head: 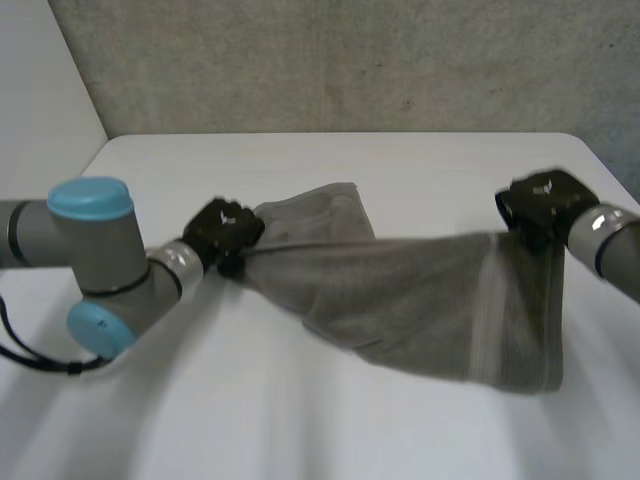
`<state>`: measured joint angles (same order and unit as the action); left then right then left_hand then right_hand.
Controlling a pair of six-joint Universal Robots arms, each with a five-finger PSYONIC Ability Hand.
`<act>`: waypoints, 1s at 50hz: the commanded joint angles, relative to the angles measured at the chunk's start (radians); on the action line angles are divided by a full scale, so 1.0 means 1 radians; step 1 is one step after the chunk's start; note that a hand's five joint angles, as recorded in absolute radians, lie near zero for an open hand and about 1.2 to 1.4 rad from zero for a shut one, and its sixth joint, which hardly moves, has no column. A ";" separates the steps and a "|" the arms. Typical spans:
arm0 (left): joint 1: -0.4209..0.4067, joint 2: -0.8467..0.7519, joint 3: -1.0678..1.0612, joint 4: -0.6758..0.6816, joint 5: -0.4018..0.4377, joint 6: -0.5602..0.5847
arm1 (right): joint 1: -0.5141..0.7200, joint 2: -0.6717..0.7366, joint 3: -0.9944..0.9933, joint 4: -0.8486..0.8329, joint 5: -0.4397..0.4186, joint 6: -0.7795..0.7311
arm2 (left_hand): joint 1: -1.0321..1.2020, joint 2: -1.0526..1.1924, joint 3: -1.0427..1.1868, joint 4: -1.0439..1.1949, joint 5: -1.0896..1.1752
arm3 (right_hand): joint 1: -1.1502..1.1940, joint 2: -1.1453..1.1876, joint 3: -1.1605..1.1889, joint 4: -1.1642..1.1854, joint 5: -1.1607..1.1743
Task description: Fold the towel.
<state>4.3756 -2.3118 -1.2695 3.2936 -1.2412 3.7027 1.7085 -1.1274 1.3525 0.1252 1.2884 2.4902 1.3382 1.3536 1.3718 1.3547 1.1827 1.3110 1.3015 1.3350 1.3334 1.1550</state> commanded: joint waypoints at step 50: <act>0.192 0.396 -0.614 0.251 0.003 0.071 | 0.079 -0.050 0.336 -0.469 -0.043 -0.093 | 0.058 0.043 0.025 0.042 0.039 | 0.085 0.095 0.061 0.063 0.067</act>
<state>4.5539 -1.9837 -1.8326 3.5430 -1.2308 3.7609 1.8074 -1.1183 1.6502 -0.3522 1.2361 2.4175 1.3435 1.3598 1.3798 1.3550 1.1940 1.3149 1.3339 1.3404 1.3335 1.1722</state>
